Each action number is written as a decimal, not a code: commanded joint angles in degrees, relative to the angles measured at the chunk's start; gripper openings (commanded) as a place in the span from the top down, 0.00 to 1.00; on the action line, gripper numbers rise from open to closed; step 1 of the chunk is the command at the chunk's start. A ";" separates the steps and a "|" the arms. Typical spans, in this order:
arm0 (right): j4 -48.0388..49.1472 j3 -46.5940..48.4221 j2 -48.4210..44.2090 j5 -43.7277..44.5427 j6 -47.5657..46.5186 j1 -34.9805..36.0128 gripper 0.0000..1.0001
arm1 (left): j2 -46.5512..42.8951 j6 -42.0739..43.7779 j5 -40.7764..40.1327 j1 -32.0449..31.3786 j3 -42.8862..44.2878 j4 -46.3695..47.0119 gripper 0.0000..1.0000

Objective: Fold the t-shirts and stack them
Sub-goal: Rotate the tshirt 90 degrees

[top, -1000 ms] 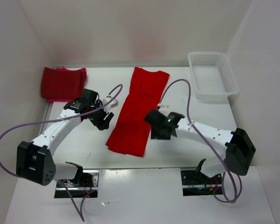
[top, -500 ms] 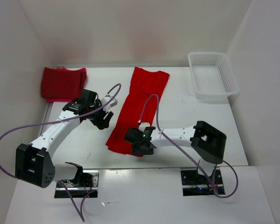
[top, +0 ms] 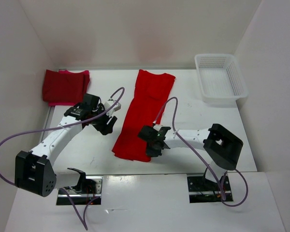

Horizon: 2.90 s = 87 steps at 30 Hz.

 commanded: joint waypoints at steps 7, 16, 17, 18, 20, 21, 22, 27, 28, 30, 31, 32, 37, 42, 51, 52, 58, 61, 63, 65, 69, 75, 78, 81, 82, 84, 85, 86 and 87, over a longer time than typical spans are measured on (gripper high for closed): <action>-12.02 -9.33 -6.64 -1.89 7.33 0.08 0.84 | -0.35 -0.15 3.09 0.33 0.82 0.78 0.30; -17.38 -13.48 -22.38 0.03 8.58 -0.53 0.40 | 20.93 -5.05 12.06 -0.29 19.16 9.66 0.24; -17.38 -12.70 -22.38 0.03 8.57 -1.05 0.36 | 24.40 -6.46 12.68 -0.29 22.76 9.66 0.24; -19.21 -11.56 -22.38 0.55 8.57 -1.06 0.34 | 27.39 -7.96 12.69 -0.29 26.11 9.66 0.24; -21.94 -7.80 -22.38 2.92 9.79 -0.02 0.34 | 34.41 -12.43 11.99 0.23 32.98 13.15 0.24; -25.00 -5.77 -23.25 4.67 10.50 3.56 0.36 | 36.02 -13.50 10.94 0.24 34.48 14.74 0.24; -26.51 -1.31 -23.95 9.39 11.81 6.12 0.36 | 38.90 -14.99 8.49 0.24 37.36 17.63 0.24; -24.95 7.95 -13.38 14.62 2.71 14.57 0.37 | 54.26 -17.90 5.83 0.24 56.16 12.68 0.22; -24.94 11.62 -10.20 16.28 1.12 15.98 0.37 | 56.66 -18.95 5.83 0.24 59.85 11.34 0.22; -24.94 15.42 -4.30 18.65 -2.05 20.18 0.40 | 62.12 -21.06 5.83 0.76 68.30 9.83 0.22; -23.55 17.52 -0.62 19.53 -2.76 20.91 0.40 | 63.70 -21.76 6.44 1.64 70.59 9.31 0.22; -21.45 17.54 0.29 19.54 -5.90 20.91 0.41 | 66.33 -22.29 7.06 1.64 72.79 8.52 0.21; -8.34 17.62 0.99 15.85 -12.60 21.01 0.39 | 70.30 -21.69 10.66 3.84 78.79 8.51 0.17; -8.33 25.26 9.25 14.98 -18.83 20.47 0.34 | 74.69 -23.79 11.99 3.84 82.82 7.20 0.14; -7.63 25.63 14.00 13.04 -16.48 19.95 0.28 | 81.29 -22.30 14.27 2.70 89.77 1.31 0.14; -7.63 25.63 14.62 13.04 -16.48 19.95 0.28 | 81.30 -22.30 14.27 2.18 89.77 1.31 0.13; -10.08 27.83 20.51 12.34 -17.09 19.95 0.43 | 83.49 -22.30 14.27 1.64 90.92 1.31 0.17; -10.18 25.99 19.81 11.55 -15.25 19.42 0.52 | 84.02 -22.30 14.88 1.64 92.05 1.31 0.28; -7.73 22.65 18.32 10.06 -14.63 18.81 0.57 | 84.55 -22.30 14.89 1.12 92.67 1.31 0.36; -7.01 21.15 16.39 8.82 -14.63 18.80 0.72 | 85.16 -22.30 14.89 1.12 93.28 1.31 0.51; -7.53 21.15 15.24 7.68 -15.94 18.80 1.00 | 86.22 -22.83 14.36 1.12 94.51 1.92 0.75; -7.54 19.05 12.26 3.56 -21.13 20.82 1.00 | 88.06 -22.66 8.48 0.59 99.44 2.97 0.95; -7.01 17.29 10.85 1.61 -21.84 20.83 1.00 | 88.06 -22.03 7.85 0.59 101.37 2.98 0.95; -7.01 16.49 9.52 1.61 -22.36 20.83 1.00 | 88.59 -22.03 7.24 0.59 101.90 2.98 0.93; -6.49 16.49 9.52 1.61 -22.36 20.83 0.97 | 89.11 -22.03 7.24 0.59 101.90 2.98 0.92; -7.09 17.71 9.52 1.61 -22.89 20.83 0.55 | 89.12 -21.51 9.33 0.59 101.90 2.19 0.73; -7.10 18.24 10.22 2.31 -22.89 20.83 0.39 | 89.12 -21.51 9.96 1.11 101.90 1.32 0.67; -7.71 18.86 10.23 3.45 -22.89 20.83 0.29 | 89.12 -22.03 9.96 1.12 101.90 0.61 0.61; -7.71 19.91 10.75 3.46 -23.41 20.83 0.18 | 89.12 -22.03 10.66 1.12 101.90 0.60 0.53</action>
